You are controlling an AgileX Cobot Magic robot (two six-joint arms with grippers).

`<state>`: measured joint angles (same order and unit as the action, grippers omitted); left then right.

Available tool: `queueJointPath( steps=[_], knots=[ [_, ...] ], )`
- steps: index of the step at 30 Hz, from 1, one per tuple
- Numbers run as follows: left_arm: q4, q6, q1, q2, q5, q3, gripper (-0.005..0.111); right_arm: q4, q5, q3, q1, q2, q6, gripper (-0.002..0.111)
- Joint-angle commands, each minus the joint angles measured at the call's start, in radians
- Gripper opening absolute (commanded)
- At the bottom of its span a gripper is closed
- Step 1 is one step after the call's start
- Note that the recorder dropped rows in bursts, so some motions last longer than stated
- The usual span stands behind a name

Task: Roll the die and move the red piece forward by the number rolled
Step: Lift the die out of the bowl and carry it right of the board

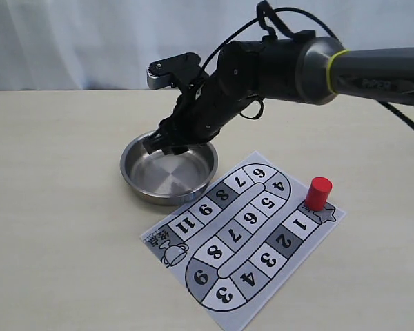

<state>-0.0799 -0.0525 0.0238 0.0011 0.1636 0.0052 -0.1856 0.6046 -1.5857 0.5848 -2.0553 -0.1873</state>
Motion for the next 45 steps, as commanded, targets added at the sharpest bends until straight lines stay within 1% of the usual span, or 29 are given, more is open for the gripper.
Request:
queueJointPath(
  steps=[1,5,9,14,19,22,27,32,35,43,45],
  knots=[
    [0.006,0.000,0.000,-0.001,-0.013,-0.005,0.000,0.102,0.058,0.093,-0.004,0.102,0.068,0.004],
    [0.006,0.000,0.000,-0.001,-0.013,-0.005,0.000,0.121,0.034,0.227,-0.020,0.207,0.080,0.004],
    [0.006,0.000,0.000,-0.001,-0.013,-0.005,0.000,0.123,0.063,0.377,-0.077,0.306,0.080,0.004],
    [0.006,0.000,0.000,-0.001,-0.013,-0.005,0.000,0.123,0.065,0.565,-0.207,0.429,0.070,0.004],
    [0.006,0.000,0.000,-0.001,-0.013,-0.005,0.000,0.169,0.031,0.689,-0.329,0.518,0.075,0.004],
    [0.006,0.000,0.000,-0.001,-0.013,-0.005,0.000,0.210,0.032,0.729,-0.381,0.533,0.075,0.004],
    [0.004,0.000,0.000,-0.001,-0.013,-0.005,0.000,0.240,0.016,0.796,-0.432,0.533,0.075,0.004],
    [0.004,0.000,0.000,-0.001,-0.013,-0.005,0.000,0.260,-0.011,0.808,-0.492,0.533,0.248,0.004],
    [0.004,0.000,0.000,-0.001,-0.013,-0.005,0.000,0.268,-0.018,0.807,-0.534,0.533,0.259,0.004],
    [0.004,0.000,0.000,-0.001,-0.013,-0.005,0.000,0.268,-0.050,0.807,-0.536,0.533,0.244,0.004],
    [0.004,0.000,0.000,-0.001,-0.013,-0.005,0.000,0.272,-0.052,0.807,-0.536,0.533,0.244,0.007]
  ],
)
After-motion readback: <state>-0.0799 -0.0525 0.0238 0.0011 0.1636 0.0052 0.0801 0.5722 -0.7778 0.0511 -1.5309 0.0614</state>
